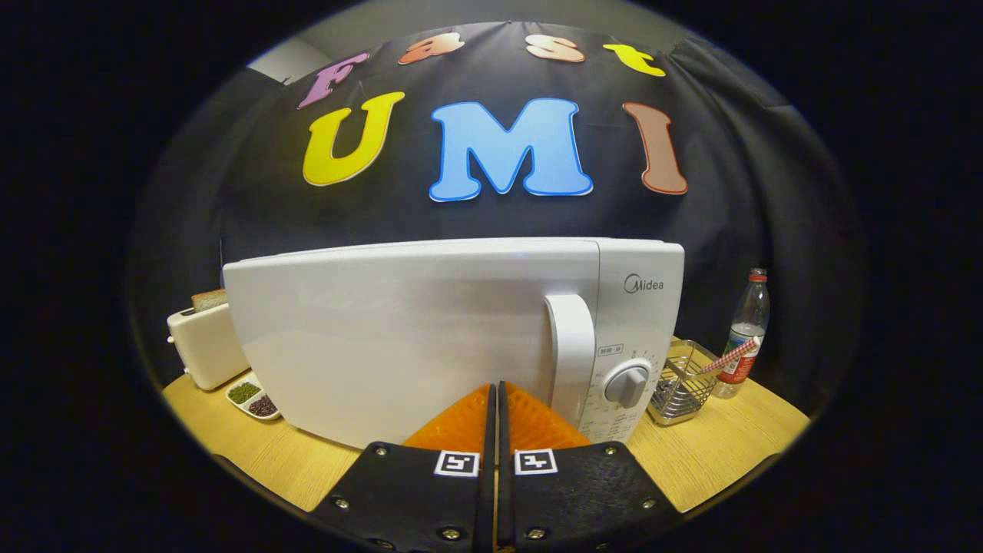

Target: Open the microwave, put the food inside, and close the microwave door.

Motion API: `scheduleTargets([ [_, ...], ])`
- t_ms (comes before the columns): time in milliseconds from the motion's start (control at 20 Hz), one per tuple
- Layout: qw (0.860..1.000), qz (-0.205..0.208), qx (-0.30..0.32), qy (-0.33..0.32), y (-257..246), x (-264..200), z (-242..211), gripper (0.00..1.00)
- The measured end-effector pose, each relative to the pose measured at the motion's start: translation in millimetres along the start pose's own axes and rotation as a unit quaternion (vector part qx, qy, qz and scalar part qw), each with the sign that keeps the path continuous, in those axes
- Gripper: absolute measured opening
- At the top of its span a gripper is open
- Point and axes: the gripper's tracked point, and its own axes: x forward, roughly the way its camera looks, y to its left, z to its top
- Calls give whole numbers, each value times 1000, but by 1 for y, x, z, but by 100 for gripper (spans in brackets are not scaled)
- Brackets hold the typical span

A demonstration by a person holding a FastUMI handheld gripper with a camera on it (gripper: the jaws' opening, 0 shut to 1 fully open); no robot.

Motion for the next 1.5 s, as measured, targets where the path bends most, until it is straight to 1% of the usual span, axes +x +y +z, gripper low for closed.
scheduleTargets([
  [50, 1000, 0, -4, -4, -1, -5, 4, 3],
  [200, 1000, 16, -10, -16, 9, -21, 21, 3],
  [350, 999, 2, -16, -46, -4, -34, 49, 2],
  [450, 998, -12, -1, -69, -17, -39, 73, 2],
  [550, 997, -7, 16, -76, -18, -40, 91, 2],
  [700, 996, 3, 6, -87, -14, -36, 117, 2],
  [900, 994, 18, 17, -108, -11, -20, 144, 2],
  [1000, 993, 12, 28, -115, -18, -4, 156, 2],
  [1150, 995, 6, 12, -102, -28, 26, 157, 2],
  [1250, 997, 13, -2, -80, -31, 35, 151, 2],
  [1350, 996, 18, -1, -84, -37, 25, 160, 2],
  [1500, 993, 21, 2, -118, -44, -15, 192, 2],
])
